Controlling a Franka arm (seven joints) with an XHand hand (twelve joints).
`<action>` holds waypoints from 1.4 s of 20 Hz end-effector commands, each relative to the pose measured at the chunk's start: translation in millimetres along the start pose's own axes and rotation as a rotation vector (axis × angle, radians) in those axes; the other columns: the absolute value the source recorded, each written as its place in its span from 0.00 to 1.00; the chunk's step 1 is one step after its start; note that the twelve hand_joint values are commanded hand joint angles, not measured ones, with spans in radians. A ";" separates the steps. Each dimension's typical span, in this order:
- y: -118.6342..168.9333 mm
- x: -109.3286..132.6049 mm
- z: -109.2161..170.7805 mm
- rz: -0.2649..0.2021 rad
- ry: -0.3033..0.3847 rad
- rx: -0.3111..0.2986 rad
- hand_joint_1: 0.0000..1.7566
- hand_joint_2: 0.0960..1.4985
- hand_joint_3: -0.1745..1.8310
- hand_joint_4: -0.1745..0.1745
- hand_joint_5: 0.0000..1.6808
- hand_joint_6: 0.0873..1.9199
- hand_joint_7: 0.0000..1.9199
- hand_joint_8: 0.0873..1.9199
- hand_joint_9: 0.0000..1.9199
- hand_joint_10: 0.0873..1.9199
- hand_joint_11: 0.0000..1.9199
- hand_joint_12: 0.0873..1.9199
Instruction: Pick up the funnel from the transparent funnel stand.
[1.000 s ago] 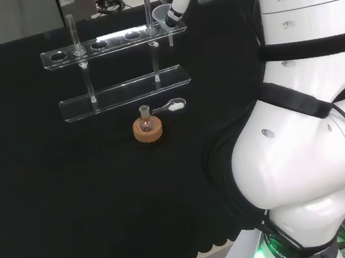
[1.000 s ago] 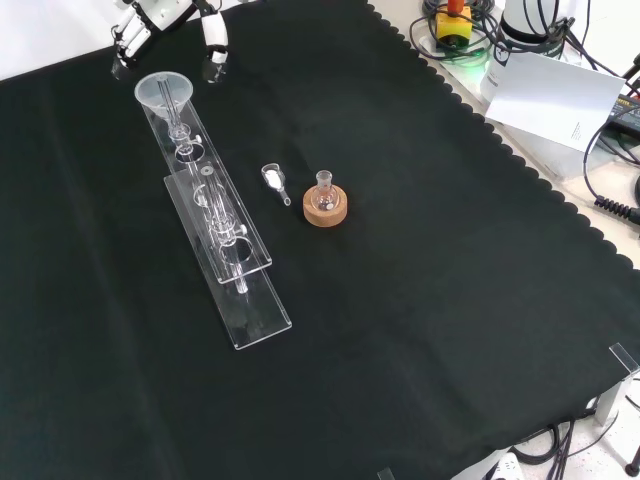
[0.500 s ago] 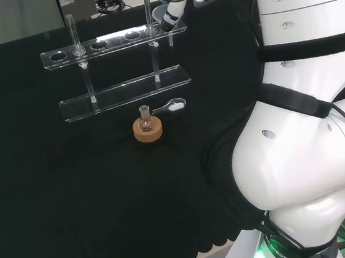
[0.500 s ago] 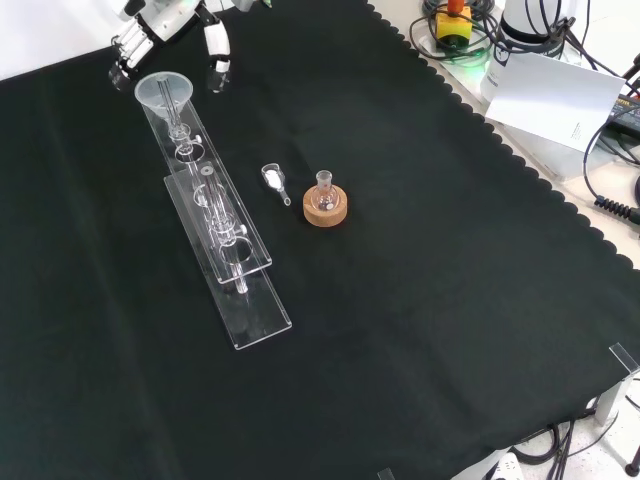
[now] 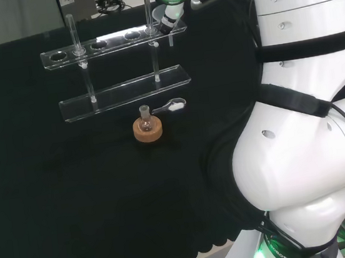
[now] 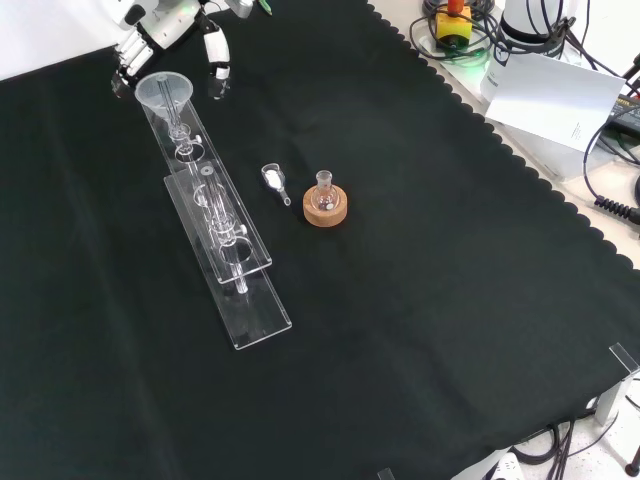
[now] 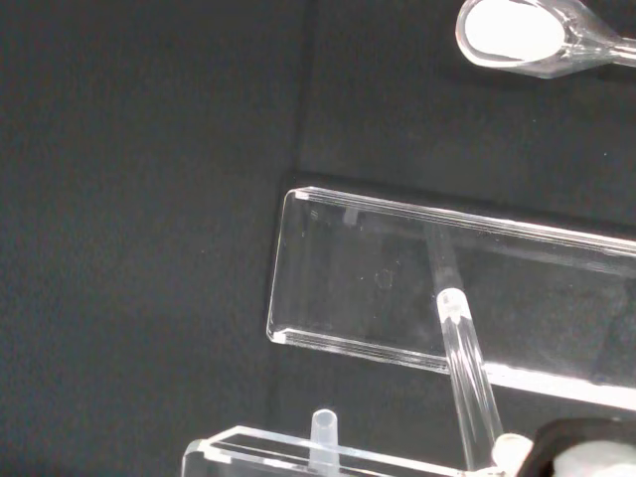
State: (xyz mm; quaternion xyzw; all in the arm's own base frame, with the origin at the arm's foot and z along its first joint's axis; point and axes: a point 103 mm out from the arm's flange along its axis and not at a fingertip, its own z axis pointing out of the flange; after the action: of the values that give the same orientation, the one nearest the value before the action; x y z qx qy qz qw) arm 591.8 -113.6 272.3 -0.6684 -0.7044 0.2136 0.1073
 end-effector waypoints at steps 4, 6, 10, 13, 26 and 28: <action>4.0 0.3 5.3 0.007 -0.017 0.002 0.37 0.37 0.28 0.41 0.00 0.00 0.00 0.18 0.09 0.39 0.08 0.73; 4.5 -0.5 6.2 0.016 -0.024 0.003 0.37 0.37 0.28 0.41 0.00 0.00 0.00 0.18 0.10 0.39 0.08 0.73; 6.0 -1.2 7.1 0.022 -0.038 0.007 0.37 0.37 0.28 0.42 0.01 0.00 0.00 0.18 0.09 0.39 0.08 0.72; 7.1 -3.1 8.1 0.027 -0.053 0.009 0.39 0.37 0.29 0.42 0.01 0.00 0.00 0.19 0.09 0.39 0.07 0.72; 13.0 -8.3 10.6 0.032 -0.041 -0.002 0.42 0.38 0.33 0.40 0.05 0.00 0.04 0.31 0.15 0.36 0.08 0.72; 13.4 -7.6 10.1 0.038 -0.050 -0.004 0.42 0.38 0.33 0.40 0.05 0.00 0.04 0.31 0.15 0.35 0.08 0.72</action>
State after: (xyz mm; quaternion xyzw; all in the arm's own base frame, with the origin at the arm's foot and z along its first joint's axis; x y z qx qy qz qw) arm 599.7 -121.9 259.1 -0.6758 -0.6953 0.2290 0.0858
